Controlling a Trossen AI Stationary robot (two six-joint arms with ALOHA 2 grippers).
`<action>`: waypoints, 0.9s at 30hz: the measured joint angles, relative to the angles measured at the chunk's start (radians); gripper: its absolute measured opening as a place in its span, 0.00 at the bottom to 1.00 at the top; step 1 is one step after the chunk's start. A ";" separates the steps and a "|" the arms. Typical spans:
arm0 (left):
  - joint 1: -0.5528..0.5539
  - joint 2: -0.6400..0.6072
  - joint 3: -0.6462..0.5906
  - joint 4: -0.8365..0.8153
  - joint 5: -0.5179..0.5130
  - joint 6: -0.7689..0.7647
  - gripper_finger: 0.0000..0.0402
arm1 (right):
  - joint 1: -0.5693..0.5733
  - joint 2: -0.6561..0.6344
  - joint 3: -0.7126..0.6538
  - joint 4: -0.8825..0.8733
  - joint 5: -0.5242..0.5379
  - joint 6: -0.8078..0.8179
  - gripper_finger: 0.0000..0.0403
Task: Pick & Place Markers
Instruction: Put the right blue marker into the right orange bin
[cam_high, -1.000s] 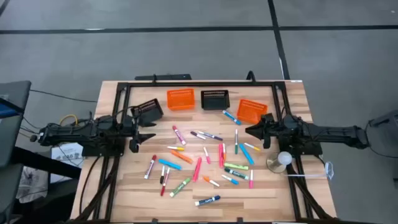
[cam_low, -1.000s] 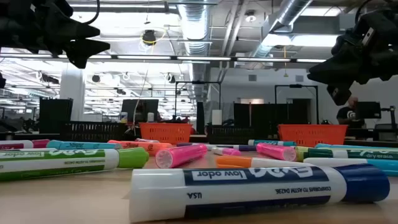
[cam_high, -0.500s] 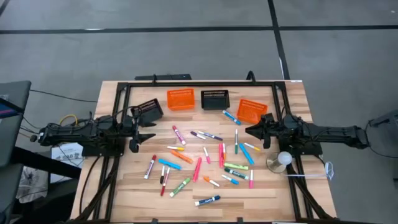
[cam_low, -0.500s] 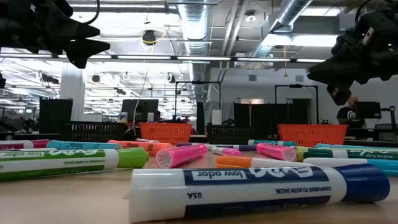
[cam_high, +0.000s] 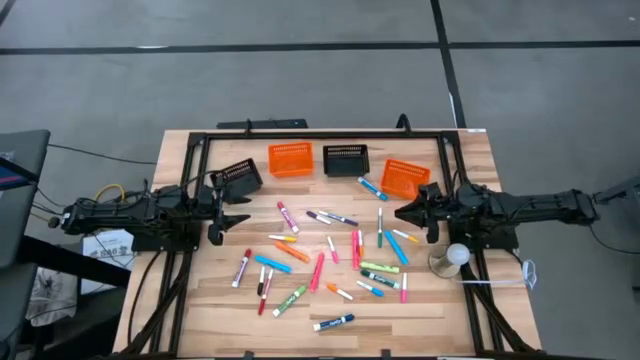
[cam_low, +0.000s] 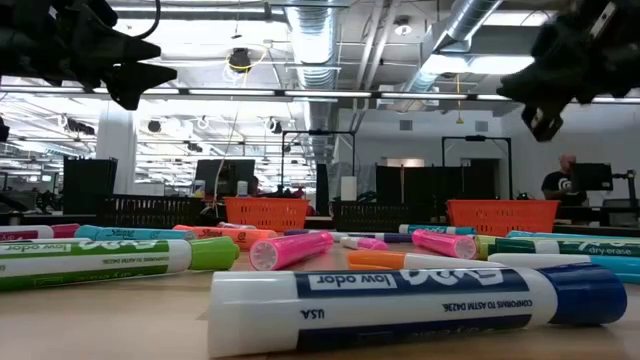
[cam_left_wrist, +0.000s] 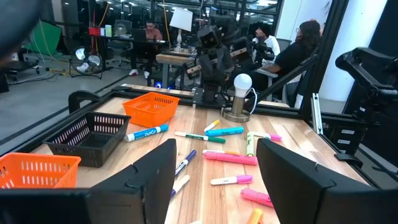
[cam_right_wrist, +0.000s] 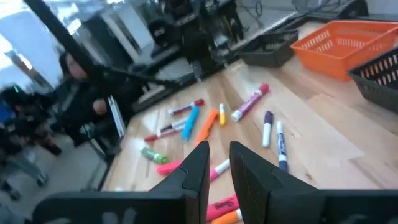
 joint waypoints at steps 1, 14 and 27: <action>0.000 0.000 0.000 0.000 0.000 0.000 0.55 | 0.015 0.035 0.028 -0.034 0.007 -0.006 0.13; 0.000 0.000 0.000 0.000 0.000 0.000 0.55 | 0.143 0.534 0.269 -0.360 -0.002 0.114 0.13; 0.000 0.000 0.000 0.000 0.000 0.000 0.55 | 0.163 0.828 0.529 -0.666 -0.030 0.180 0.07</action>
